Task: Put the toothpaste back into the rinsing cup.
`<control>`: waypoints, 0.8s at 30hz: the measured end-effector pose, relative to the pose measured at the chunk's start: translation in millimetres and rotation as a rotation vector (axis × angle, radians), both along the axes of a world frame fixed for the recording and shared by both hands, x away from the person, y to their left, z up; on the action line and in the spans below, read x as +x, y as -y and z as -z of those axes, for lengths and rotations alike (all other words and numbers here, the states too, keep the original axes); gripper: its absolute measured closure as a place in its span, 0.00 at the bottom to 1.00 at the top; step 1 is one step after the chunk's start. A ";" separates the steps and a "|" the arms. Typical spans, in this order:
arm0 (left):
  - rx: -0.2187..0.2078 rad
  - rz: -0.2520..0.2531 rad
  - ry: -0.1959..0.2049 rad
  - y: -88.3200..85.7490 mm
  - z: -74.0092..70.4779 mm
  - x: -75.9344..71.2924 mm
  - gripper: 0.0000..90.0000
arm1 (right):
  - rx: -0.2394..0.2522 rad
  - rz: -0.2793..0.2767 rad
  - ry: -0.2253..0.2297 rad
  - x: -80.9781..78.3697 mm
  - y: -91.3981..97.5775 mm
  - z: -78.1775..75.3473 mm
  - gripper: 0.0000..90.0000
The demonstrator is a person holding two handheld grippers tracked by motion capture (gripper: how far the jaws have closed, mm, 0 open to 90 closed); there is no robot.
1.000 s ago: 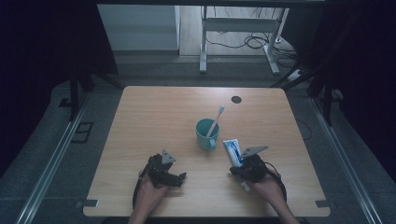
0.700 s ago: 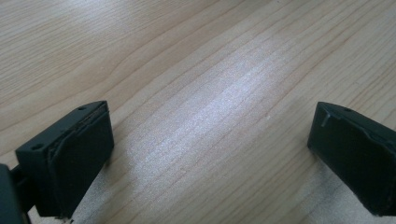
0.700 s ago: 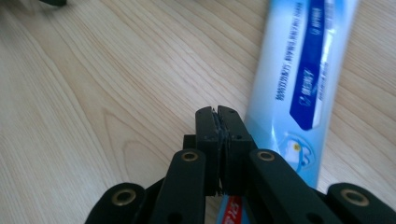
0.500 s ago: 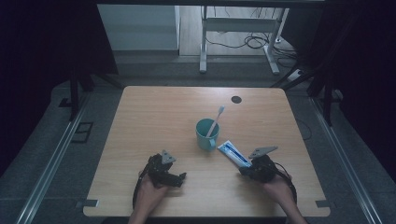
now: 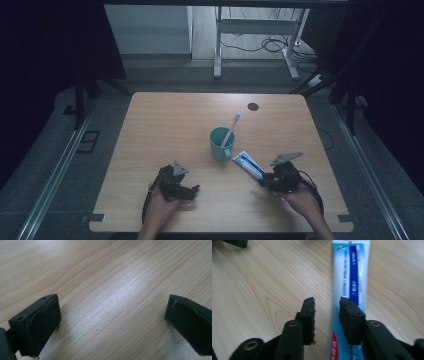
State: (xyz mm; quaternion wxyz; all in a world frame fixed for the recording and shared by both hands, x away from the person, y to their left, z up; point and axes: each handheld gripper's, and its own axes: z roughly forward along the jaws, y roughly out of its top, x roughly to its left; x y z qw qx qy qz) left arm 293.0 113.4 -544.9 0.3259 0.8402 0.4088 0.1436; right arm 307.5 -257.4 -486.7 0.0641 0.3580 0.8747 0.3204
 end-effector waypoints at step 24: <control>-0.001 -0.003 -0.003 0.2 -0.1 -0.2 0.01 | -0.256 0.004 -0.157 32.8 -12.5 2.0 0.43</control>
